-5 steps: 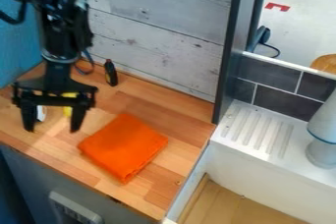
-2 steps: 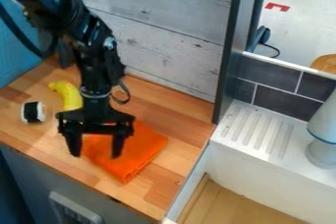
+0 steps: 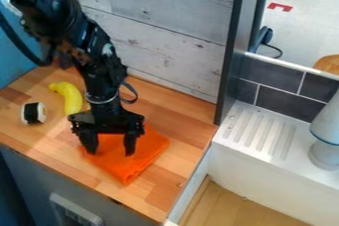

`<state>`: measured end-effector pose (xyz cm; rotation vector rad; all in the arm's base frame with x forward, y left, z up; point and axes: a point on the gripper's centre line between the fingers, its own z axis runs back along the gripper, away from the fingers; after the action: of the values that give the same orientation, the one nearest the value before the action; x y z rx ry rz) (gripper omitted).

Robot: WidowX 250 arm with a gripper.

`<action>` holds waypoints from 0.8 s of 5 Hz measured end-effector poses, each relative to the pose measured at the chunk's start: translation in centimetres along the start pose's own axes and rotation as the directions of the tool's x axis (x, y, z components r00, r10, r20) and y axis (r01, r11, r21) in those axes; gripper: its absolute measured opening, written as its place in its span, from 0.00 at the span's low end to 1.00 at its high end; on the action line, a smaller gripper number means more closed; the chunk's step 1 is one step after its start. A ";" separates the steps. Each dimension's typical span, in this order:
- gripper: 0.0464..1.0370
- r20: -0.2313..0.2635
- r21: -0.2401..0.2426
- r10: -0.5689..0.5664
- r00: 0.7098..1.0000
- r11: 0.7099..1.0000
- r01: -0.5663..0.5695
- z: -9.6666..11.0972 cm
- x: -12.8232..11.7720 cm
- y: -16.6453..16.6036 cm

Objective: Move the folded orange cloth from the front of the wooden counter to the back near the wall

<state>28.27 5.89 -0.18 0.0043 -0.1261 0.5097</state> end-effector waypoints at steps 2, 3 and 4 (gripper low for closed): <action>0.96 -0.001 0.050 -0.017 1.000 0.999 0.017 -1.9 0.9 -0.5; 0.96 -0.008 0.056 -0.005 1.000 0.998 0.006 -2.3 2.0 -0.8; 0.96 -0.019 0.048 0.021 1.000 0.999 -0.020 -2.6 3.8 -1.7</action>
<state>32.72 6.39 -2.29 0.0452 -0.0952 0.5327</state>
